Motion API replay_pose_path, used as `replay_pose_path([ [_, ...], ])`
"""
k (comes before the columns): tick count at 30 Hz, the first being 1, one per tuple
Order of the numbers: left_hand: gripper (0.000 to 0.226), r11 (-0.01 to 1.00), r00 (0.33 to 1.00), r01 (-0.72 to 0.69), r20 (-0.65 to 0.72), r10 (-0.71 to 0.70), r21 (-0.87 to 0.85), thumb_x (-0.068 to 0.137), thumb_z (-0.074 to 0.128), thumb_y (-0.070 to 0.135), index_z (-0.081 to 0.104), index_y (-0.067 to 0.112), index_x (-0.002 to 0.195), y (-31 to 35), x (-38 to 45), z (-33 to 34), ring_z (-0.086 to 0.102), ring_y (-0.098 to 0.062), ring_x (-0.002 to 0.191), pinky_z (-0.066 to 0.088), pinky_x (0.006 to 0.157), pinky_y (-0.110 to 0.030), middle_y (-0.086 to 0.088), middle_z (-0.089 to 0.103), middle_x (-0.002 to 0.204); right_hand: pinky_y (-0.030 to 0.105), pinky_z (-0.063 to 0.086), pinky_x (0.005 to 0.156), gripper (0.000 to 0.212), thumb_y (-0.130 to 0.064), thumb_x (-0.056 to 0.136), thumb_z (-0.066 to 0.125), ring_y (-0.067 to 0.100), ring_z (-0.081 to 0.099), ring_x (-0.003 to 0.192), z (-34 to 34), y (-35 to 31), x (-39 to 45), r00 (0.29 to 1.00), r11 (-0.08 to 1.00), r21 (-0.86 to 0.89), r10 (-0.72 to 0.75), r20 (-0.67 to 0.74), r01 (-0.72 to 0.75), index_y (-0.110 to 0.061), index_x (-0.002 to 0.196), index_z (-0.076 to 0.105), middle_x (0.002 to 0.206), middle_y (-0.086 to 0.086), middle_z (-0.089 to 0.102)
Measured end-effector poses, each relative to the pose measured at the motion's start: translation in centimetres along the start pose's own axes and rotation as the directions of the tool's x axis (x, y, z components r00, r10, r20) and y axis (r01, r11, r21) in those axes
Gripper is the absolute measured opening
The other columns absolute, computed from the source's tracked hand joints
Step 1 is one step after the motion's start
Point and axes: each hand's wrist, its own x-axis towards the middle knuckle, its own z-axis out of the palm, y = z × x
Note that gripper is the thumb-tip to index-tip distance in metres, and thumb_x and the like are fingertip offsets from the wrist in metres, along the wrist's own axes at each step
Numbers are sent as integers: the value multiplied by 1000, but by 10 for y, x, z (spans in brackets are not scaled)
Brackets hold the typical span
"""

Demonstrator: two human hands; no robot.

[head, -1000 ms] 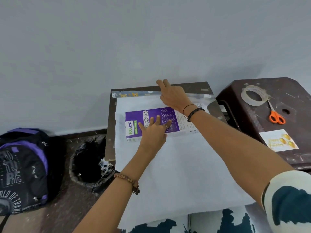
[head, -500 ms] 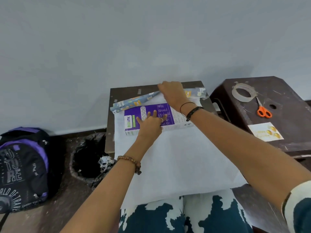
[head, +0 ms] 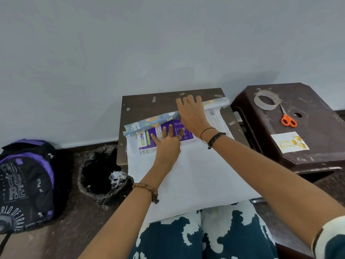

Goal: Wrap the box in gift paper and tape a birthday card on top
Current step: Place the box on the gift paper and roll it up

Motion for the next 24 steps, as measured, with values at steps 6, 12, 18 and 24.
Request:
replay_pose_path([
  [6,60,999,997,-3,-79,6,41,101,34,23,-3,32,148,-3,-9,15,-7,-35,143,-1,107,-64,-10,-3,157,28,50,81,51,-62,61,72,13,64,88,-5,6,-3,984,988,-87,-139,-109,130,-23,94,65,87,-3,69],
  [12,57,998,985,-36,-166,44,49,97,44,17,20,32,147,-12,12,13,19,-31,140,15,107,-63,-8,25,152,34,49,76,18,-18,71,73,17,60,69,1,12,-27,967,979,-26,-202,-155,200,-16,85,62,73,-1,62],
  [18,40,999,976,42,-215,-43,-8,94,44,4,45,18,131,0,31,4,41,-28,126,29,105,-54,-6,48,133,31,42,82,22,-4,94,39,25,57,93,11,10,-26,984,972,196,-149,93,129,-8,113,50,102,8,62],
  [24,54,983,940,133,-297,-166,-129,99,41,22,21,14,148,-5,3,39,11,-32,143,-2,111,-59,-17,20,152,28,38,69,22,-2,94,37,24,60,82,16,4,-30,987,967,249,-87,136,51,-10,108,53,94,7,64],
])
